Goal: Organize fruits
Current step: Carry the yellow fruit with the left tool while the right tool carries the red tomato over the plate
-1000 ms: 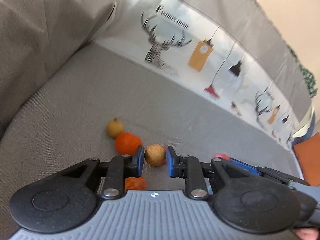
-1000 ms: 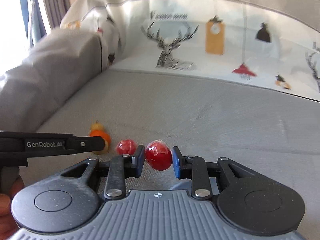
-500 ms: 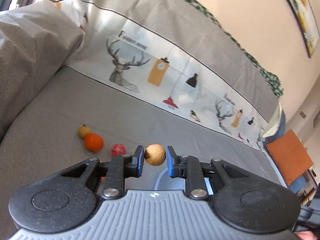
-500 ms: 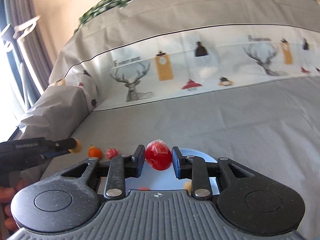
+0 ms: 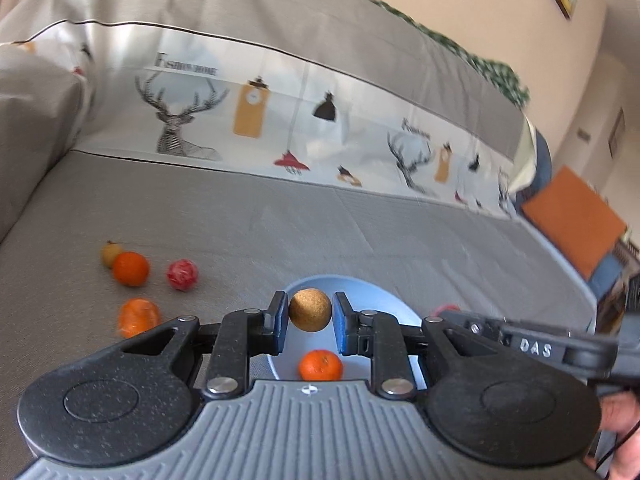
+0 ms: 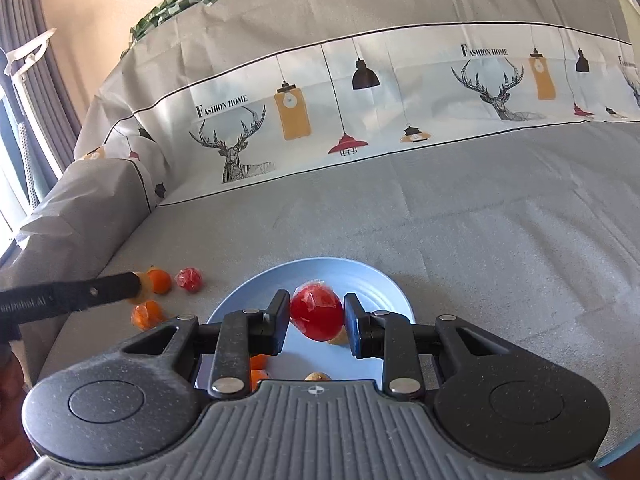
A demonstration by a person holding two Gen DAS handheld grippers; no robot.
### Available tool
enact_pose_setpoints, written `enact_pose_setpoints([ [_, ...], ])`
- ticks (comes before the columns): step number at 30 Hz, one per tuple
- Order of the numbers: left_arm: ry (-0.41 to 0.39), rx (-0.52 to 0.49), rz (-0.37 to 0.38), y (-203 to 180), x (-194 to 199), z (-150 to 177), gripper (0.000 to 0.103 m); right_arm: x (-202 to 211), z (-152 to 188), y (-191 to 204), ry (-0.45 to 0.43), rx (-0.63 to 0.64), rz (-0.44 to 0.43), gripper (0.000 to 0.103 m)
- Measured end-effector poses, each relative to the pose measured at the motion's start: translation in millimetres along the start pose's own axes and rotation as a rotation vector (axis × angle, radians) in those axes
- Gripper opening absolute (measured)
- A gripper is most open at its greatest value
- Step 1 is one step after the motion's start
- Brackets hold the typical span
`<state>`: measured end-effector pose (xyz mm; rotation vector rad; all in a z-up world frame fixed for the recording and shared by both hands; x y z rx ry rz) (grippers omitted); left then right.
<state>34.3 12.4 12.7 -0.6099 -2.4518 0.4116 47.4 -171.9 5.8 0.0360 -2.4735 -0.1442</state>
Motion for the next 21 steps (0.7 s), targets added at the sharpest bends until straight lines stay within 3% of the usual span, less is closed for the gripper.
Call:
enact_pose_setpoints([
  [21, 0.161, -0.195, 0.052, -29, -54, 36, 0.026, -26, 4, 8, 0.047, 0.05, 0.036, 0.03],
])
Point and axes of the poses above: each gripper's, at about its wrist camera, not at the fingertips, and x roughly against the way its jaws point, y to its left, z to its underside, the point moved 6 cm from there along -x, roughly the way its jaws point, and after that the axes turned 15 degrees about z, right-handed, at the moved point
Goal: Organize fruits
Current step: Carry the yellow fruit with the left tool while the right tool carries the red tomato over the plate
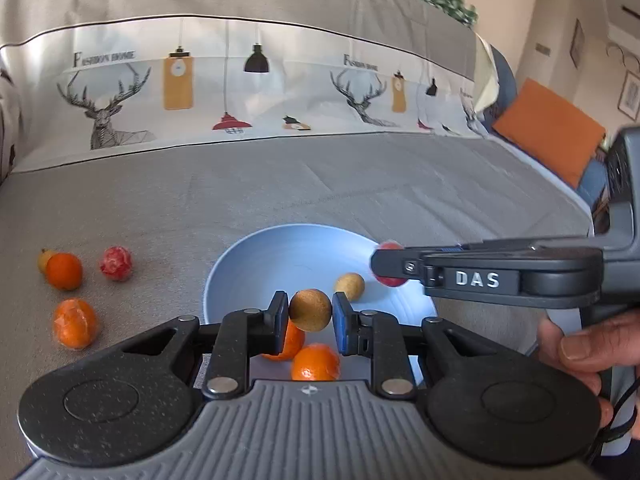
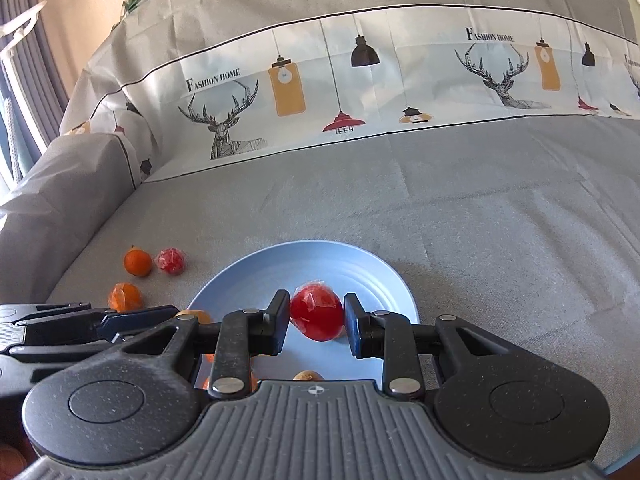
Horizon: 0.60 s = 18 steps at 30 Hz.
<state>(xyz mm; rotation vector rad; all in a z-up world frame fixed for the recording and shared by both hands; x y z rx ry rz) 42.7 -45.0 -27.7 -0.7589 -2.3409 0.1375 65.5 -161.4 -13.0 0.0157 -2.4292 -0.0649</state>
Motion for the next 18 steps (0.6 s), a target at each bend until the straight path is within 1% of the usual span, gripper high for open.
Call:
enact_pose_setpoints([
  [7, 0.023, -0.049, 0.002, -6.7, -6.4, 4.9, 0.026, -2.9, 2.7, 5.4, 0.008, 0.038, 0.004, 0.03],
  [18, 0.025, -0.055, 0.0, -6.4, -7.0, 5.5, 0.026, -4.2, 5.3, 6.3, 0.016, 0.051, 0.009, 0.03],
])
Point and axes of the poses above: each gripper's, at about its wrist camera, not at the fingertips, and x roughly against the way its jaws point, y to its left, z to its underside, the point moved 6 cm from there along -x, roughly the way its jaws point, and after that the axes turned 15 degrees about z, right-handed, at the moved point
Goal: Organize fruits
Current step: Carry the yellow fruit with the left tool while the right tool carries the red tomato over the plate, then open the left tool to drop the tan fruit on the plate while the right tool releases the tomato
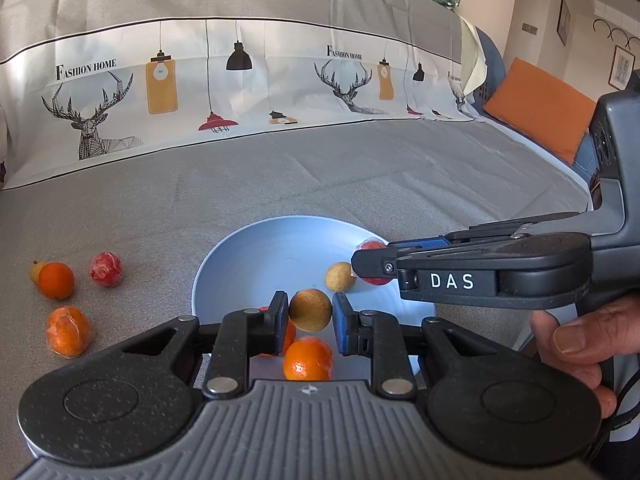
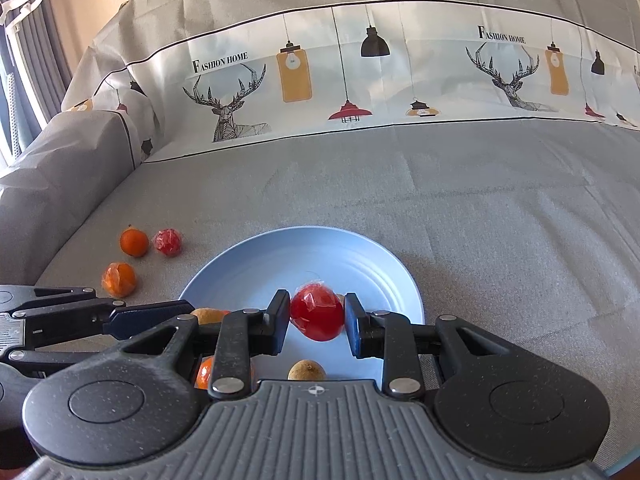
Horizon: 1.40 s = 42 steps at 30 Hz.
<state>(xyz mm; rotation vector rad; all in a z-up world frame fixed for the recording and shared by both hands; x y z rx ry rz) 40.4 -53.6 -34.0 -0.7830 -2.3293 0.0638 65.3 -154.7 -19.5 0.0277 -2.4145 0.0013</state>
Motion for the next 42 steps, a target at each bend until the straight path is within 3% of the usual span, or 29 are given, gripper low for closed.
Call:
enact_pose_setpoints([
  [42, -0.017, 0.003, 0.0, -0.1, 2.8, -2.7, 0.026, 1.4, 1.1, 5.7, -0.007, 0.024, -0.002, 0.03],
])
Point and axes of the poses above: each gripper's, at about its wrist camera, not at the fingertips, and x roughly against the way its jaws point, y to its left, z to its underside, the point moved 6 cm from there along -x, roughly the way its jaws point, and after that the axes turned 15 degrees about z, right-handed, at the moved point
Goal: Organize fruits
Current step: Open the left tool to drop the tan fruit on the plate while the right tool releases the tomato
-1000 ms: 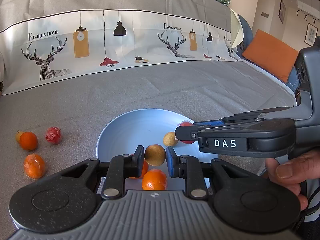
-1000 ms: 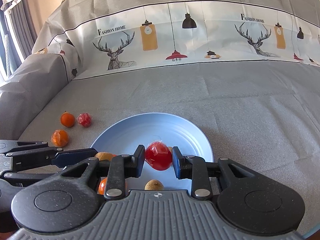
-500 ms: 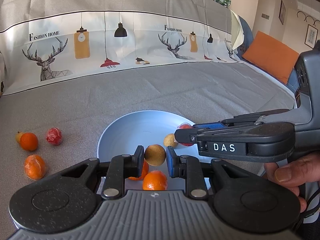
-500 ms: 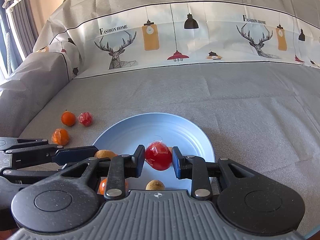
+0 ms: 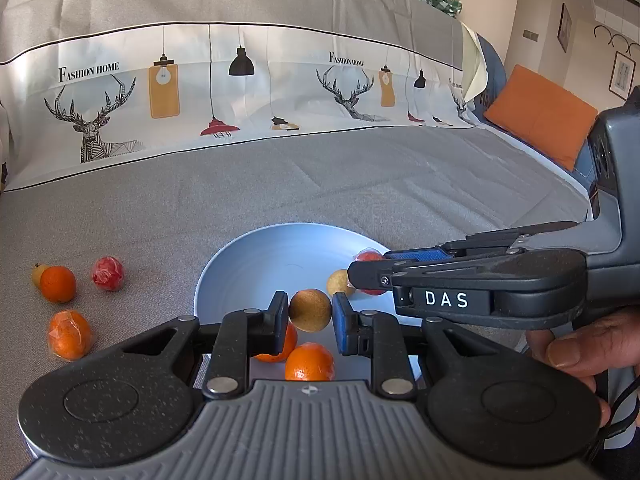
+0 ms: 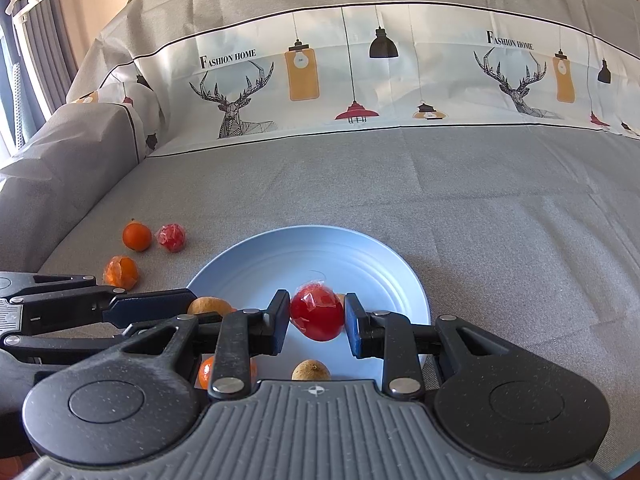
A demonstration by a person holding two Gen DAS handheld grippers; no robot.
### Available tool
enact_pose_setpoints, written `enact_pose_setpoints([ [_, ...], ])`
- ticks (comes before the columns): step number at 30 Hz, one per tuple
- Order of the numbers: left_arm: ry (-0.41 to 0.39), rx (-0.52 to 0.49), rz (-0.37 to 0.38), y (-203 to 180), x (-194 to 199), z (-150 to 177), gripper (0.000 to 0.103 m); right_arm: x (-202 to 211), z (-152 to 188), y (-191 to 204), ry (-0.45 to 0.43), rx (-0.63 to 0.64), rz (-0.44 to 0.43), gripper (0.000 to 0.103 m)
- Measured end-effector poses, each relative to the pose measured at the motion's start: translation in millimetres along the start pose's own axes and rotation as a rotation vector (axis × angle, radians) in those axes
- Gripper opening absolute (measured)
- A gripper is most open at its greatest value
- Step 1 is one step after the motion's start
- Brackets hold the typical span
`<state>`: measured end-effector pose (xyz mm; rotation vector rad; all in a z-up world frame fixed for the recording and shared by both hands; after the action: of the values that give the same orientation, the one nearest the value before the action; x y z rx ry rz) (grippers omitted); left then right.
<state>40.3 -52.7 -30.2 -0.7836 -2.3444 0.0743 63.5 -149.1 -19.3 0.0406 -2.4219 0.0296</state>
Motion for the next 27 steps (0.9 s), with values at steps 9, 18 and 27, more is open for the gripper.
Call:
enact_pose_setpoints([
  [9, -0.004, 0.021, 0.003, 2, 1, -3, 0.028, -1, 1, 1, 0.009, 0.0, 0.0, 0.031],
  [18, -0.017, 0.039, -0.011, 6, 3, -4, 0.028, -6, 2, -7, 0.025, -0.041, 0.021, 0.039],
  [27, -0.054, 0.053, -0.036, 9, 15, -7, 0.028, -7, 4, -9, 0.036, -0.058, 0.028, 0.04],
])
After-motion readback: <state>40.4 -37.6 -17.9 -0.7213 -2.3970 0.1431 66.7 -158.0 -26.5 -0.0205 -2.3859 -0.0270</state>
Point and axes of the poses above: each gripper's, at about its wrist camera, not at the fingertips, and x roughly against the way its jaws point, y to its left, z to its underside, the point moved 6 cm from there along -x, roughly the way its jaws point, and after that the axes turned 15 degrees about z, right-handed, at the moved point
